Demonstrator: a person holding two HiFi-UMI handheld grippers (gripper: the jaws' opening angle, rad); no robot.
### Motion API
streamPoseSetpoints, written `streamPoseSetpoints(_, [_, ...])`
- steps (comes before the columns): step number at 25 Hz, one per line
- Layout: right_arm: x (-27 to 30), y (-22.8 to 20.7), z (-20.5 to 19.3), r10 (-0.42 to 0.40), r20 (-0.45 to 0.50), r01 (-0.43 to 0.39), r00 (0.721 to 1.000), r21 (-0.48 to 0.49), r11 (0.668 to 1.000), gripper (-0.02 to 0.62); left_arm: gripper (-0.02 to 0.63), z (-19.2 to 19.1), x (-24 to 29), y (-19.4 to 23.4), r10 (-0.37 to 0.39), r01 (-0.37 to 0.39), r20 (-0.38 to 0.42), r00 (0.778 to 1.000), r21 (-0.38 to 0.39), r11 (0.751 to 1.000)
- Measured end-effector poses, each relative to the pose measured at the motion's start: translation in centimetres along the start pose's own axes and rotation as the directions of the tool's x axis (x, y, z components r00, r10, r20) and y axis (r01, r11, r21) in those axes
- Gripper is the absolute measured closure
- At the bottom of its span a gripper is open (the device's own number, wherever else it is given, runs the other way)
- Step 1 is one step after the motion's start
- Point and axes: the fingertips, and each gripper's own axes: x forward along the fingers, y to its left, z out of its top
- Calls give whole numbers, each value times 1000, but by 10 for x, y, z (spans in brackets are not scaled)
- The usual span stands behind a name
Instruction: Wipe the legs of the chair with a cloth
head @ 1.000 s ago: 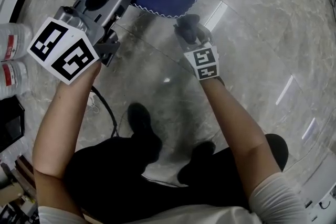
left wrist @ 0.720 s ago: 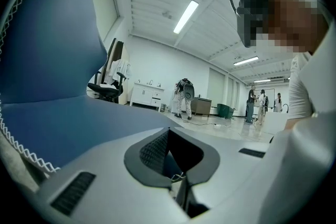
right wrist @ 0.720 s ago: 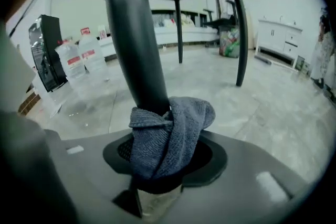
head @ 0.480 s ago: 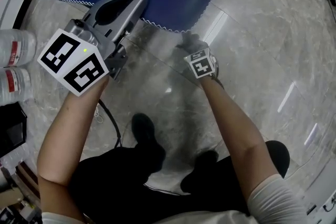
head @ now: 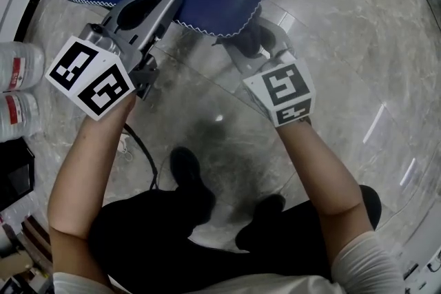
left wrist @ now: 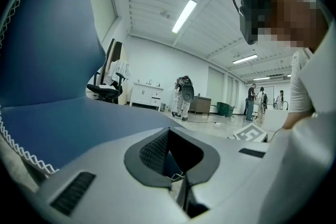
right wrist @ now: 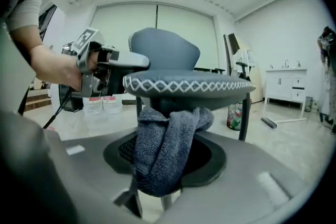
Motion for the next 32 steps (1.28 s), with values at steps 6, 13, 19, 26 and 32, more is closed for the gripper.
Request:
streamPoseSetpoints(6, [4,-1,-16,-30,117,31,993,-5,1000,422,601,-1,-1,1,5,-5,-4,1000,-2,1000])
streamPoseSetpoints(13, [30,-8,-121,-28,22,27,999,45,999,420,601,-1,1,0,-4,4,-13,1000,-8,1000])
streamPoseSetpoints(19, [52,-15,-210,-52,-107,60,993,74,995,417,601,-2,2,0,-12,12,-26,1000,11,1000])
streamPoseSetpoints(26, [71,-19,-309,-39,-412,116,910,163,980,433,601,-5,2,1,-6,7,-25,1000,41,999])
streamPoseSetpoints(32, [57,-14,-235,-10,-313,32,950,66,997,423,601,-4,2,0,-13,14,-22,1000,27,1000])
